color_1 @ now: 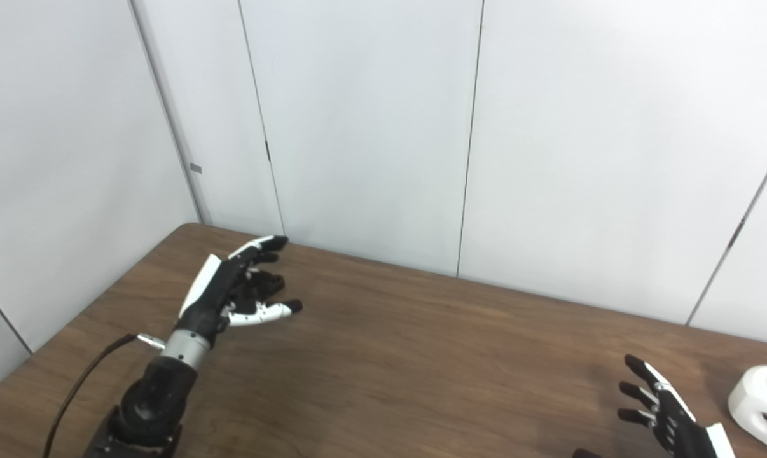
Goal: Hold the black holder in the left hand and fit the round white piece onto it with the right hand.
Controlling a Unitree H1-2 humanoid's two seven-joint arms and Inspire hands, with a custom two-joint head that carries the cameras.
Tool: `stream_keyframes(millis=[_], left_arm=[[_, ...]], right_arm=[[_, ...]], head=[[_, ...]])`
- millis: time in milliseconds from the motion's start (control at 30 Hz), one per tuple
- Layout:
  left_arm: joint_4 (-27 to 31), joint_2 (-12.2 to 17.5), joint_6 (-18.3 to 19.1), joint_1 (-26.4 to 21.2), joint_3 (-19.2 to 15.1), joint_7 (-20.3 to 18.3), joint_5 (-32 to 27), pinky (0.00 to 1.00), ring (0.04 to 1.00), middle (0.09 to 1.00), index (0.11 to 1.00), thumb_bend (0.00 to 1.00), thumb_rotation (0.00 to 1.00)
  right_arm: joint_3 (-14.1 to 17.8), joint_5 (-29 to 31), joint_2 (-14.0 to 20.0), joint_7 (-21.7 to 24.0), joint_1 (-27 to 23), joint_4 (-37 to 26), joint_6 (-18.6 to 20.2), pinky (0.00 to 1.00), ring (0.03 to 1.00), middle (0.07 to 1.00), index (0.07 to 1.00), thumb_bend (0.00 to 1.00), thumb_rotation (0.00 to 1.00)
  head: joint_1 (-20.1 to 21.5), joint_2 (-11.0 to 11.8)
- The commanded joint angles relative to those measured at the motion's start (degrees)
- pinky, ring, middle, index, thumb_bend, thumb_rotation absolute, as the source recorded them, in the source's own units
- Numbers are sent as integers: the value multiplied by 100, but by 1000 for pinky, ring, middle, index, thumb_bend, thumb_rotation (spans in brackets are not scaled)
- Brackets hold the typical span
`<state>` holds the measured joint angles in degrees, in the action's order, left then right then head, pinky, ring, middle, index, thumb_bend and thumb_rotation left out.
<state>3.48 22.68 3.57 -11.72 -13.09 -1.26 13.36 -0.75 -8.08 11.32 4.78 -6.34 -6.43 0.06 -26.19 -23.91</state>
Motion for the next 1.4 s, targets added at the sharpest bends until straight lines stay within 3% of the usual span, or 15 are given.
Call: stream_keyframes(millis=[0, 233, 400, 533, 733, 933, 1367], left_arm=[[6, 347, -70, -289, -128, 151, 99, 783, 861, 868, 845, 743, 94], [-155, 721, 204, -395, -124, 301, 462, 792, 863, 870, 830, 760, 69], [-450, 1004, 2, -442, -33, 478, 904, 780, 870, 869, 832, 777, 94], [-593, 1202, 90, -470, 140, 702, 1482, 774, 895, 893, 826, 823, 129], [-620, 1419, 847, -522, 374, 358, 1860, 828, 995, 992, 858, 979, 321], [-753, 1547, 1433, -595, 614, -50, 1947, 943, 1000, 1000, 892, 1000, 422], [-942, 1629, 1953, -599, 1026, -299, 2074, 989, 1000, 1000, 883, 1000, 479]], right_arm=[[17, 19, 51, 18, -151, -246, -62, 718, 839, 919, 884, 668, 0], [45, 63, 77, 43, -142, -285, -33, 718, 836, 923, 880, 670, 0], [52, 43, 57, 52, -143, -403, 129, 709, 831, 921, 877, 672, 0], [44, 15, 70, 55, -140, -467, 191, 699, 829, 920, 879, 674, 0], [50, 27, 89, 82, -138, -519, 211, 702, 829, 909, 879, 671, 0], [65, 29, 109, 96, -153, -550, 245, 694, 826, 907, 881, 678, 0], [98, 50, 132, 118, -114, -715, 402, 722, 834, 907, 885, 676, 0]], head=[[11, -11], [23, -50], [37, -82], [44, -89], [55, -126], [55, -145], [85, -214]])
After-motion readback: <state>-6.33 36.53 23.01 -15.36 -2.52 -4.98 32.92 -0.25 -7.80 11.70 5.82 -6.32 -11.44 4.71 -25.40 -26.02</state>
